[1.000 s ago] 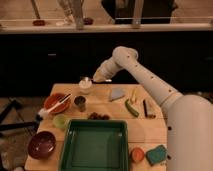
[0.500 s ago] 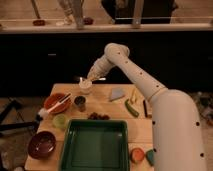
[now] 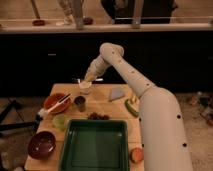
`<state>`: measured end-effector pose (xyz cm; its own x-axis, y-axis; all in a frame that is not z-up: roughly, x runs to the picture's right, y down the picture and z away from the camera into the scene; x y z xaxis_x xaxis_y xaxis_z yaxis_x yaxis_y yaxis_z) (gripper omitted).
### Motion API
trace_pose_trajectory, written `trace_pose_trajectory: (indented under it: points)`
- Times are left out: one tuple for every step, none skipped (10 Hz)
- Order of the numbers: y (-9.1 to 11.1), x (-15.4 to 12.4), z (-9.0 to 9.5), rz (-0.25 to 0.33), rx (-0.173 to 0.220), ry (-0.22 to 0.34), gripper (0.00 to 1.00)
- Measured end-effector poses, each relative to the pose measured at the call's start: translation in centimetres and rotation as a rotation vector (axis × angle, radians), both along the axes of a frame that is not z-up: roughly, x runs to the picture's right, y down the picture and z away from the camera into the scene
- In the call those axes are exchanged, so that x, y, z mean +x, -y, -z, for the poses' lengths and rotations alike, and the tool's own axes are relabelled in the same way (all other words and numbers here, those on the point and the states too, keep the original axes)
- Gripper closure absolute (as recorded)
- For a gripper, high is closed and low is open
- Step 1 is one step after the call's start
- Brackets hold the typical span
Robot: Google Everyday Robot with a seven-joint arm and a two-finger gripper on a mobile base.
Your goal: Place fork in paper cup
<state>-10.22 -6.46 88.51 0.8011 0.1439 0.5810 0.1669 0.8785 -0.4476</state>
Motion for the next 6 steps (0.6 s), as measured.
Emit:
trace_pose_trajectory:
  points:
    - [-0.2,-0.4,-0.5,0.008,-0.010,0.000,1.00]
    - [-0.3,-0.6,-1.0,0.013,-0.018,-0.001,1.00]
    - [-0.3,-0.7,-1.3,0.015,-0.023,-0.002,1.00]
    - [-0.2,-0.7,-1.7,0.015,-0.027,-0.006,1.00]
    - [-0.1,-0.8,-2.1,0.015,-0.031,-0.008,1.00]
    - [0.0,-0.9,-2.3,0.014,-0.033,-0.010,1.00]
